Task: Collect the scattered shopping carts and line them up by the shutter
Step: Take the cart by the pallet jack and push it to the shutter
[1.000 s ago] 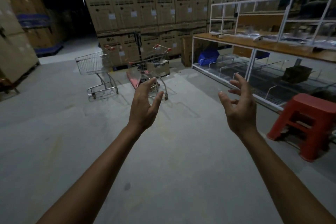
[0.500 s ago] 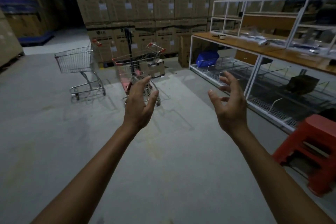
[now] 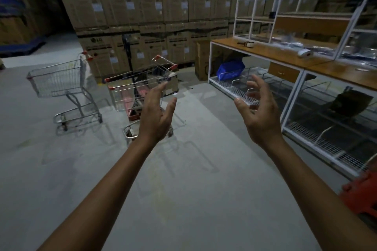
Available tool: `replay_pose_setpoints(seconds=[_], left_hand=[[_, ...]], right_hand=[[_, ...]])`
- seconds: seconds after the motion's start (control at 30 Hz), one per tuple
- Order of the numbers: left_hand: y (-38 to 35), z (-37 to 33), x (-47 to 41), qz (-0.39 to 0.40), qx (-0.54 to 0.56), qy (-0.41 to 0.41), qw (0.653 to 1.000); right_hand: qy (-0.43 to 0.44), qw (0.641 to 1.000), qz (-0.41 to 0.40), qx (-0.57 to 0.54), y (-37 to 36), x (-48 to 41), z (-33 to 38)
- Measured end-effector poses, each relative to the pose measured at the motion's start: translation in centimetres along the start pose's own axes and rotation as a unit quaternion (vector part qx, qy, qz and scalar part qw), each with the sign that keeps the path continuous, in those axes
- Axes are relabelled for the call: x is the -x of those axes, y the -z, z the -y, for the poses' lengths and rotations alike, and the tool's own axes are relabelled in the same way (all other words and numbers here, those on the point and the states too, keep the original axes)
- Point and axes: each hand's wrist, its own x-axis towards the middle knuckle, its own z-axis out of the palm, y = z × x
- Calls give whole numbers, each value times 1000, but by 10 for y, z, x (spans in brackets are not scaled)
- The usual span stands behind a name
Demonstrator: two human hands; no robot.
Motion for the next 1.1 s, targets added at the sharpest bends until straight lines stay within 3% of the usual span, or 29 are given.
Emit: replay_pose_setpoints(seconds=[0.37,0.6,0.83,1.1], left_hand=[[-219,86,-171,26,3,-5,1000],[-366,106,-307,18,17,-1,1000],[-466,136,-411,-4,1,9,1000],[-575,238,-513,-32,-2,21,999]], right_hand=[[-21,1000,-18,-10,-45,-173,-220],[-31,999,-17,-20,-42,-327,-350],[-20,1000,7,-18,-67,-444,-450],[-8,999,30,-16,-143,-563,-583]])
